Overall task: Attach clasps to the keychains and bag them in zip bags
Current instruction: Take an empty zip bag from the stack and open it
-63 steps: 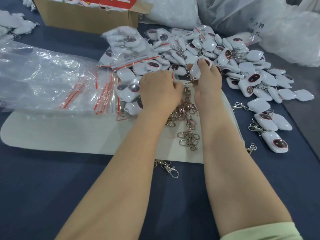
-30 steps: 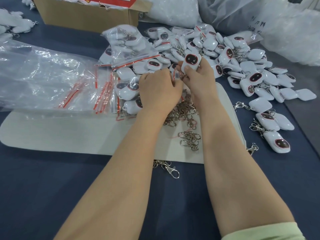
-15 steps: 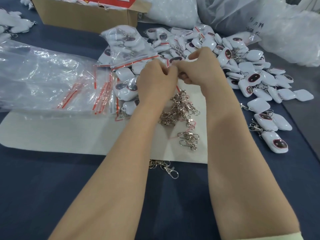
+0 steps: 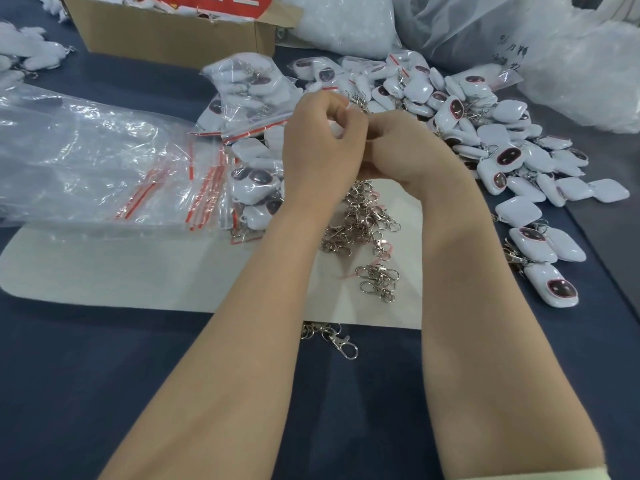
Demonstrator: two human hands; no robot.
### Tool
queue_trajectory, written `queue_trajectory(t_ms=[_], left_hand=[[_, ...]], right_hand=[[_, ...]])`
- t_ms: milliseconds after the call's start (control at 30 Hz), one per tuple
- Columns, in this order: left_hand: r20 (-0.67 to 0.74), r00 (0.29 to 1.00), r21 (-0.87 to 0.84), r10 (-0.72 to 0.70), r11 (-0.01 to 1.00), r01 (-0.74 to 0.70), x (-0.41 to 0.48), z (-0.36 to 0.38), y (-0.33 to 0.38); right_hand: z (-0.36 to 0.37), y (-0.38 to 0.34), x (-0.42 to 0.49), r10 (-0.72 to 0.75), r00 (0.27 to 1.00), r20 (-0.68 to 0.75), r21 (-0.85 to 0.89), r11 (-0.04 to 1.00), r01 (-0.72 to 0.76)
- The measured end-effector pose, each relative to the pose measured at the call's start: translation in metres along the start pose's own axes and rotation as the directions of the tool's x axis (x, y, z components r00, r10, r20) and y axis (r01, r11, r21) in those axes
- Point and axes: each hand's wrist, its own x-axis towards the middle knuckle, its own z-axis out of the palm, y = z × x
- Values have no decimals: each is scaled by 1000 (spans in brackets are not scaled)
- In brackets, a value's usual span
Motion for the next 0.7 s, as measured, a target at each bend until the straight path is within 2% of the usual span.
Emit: queue_trajectory(t_ms=[67,100,133,167,200,233,267,300,400,567,700], left_hand=[[11,999,15,36,999,-36,-3,2,-2],[16,999,41,52,998,-53,-4,2,-4],[27,998,75,64,995,-66,-5,4,-7],[48,997,120,68,990,-73,-6,5,-10],[81,995,182,61,981,-75,-7,7,-14],[122,991,265,53,961,-84,-9,9,-17],[159,986,353,56,929,-110,-11,11,-20],[190,979,426,71,893,-148,-13,12,-23],[232,967,504,107,837,-213,-15,14,-25],[210,972,493,105,847,-198,-15,15,-26],[196,975,492,102,850,-188,-14,16,-28]], right_hand=[[1,4,-1,10,999,-36,7,1000,-10],[2,7,0,26,991,-134,73,997,-16],[2,12,2,54,956,-290,117,993,-21],[2,20,4,85,883,-462,98,994,-44],[3,29,5,82,793,-604,6,995,-99],[3,38,6,56,735,-675,-125,974,-189],[4,46,7,46,735,-677,-233,934,-273],[5,51,8,68,764,-641,-304,892,-334],[11,58,10,136,832,-538,-448,790,-419],[14,62,14,182,818,-545,-462,749,-475],[14,62,14,117,766,-633,-353,837,-419]])
